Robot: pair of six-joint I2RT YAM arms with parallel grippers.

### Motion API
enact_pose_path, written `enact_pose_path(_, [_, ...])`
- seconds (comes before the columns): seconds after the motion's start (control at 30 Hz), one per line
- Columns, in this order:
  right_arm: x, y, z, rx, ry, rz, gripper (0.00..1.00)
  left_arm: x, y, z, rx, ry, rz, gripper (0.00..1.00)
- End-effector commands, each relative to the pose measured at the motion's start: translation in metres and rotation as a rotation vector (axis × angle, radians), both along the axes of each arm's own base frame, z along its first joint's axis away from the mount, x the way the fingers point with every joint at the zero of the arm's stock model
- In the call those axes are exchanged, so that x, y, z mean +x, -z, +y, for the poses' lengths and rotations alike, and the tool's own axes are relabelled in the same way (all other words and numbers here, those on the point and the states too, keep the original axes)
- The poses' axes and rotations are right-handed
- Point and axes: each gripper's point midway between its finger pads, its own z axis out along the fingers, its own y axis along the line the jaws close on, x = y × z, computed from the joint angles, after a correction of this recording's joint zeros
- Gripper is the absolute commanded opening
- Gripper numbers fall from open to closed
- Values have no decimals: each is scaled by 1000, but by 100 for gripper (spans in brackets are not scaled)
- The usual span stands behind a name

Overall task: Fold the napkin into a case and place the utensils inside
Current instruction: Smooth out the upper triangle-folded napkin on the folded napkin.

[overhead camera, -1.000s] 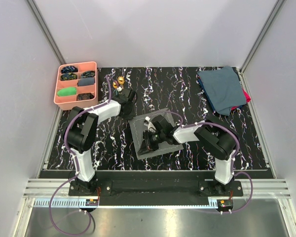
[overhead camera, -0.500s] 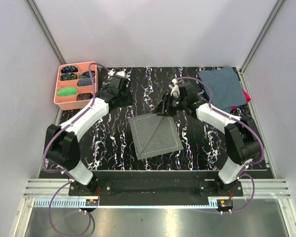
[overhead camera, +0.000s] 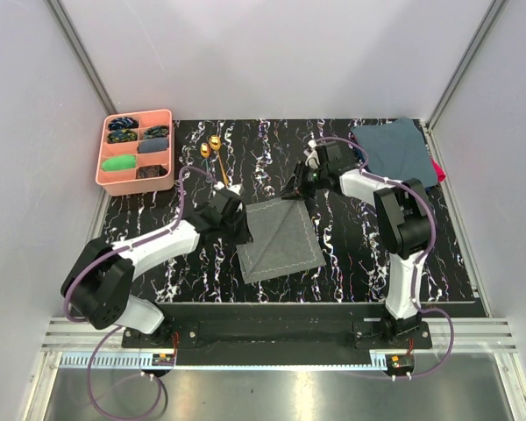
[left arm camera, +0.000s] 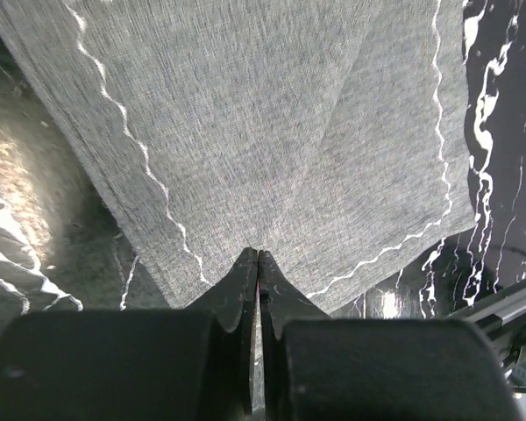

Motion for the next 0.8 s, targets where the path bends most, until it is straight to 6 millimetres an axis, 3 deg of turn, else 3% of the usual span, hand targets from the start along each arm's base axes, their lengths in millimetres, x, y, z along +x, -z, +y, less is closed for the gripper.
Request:
enact_pose_path(0.0, [15, 1, -4, 47, -24, -27, 26, 1, -4, -16, -106, 10, -55, 2])
enact_pose_path(0.3, [27, 37, -25, 93, -32, 2, 25, -34, 26, -20, -168, 42, 16, 0])
enact_pose_path(0.53, [37, 62, -47, 90, -6, 24, 25, -63, 63, 1, -108, -3, 89, 0])
enact_pose_path(0.67, [42, 58, -50, 103, -23, 24, 28, -66, 47, -4, -147, 21, 53, 0])
enact_pose_path(0.77, [38, 24, -53, 74, -10, 13, 39, -59, 10, -5, -173, 16, -7, 12])
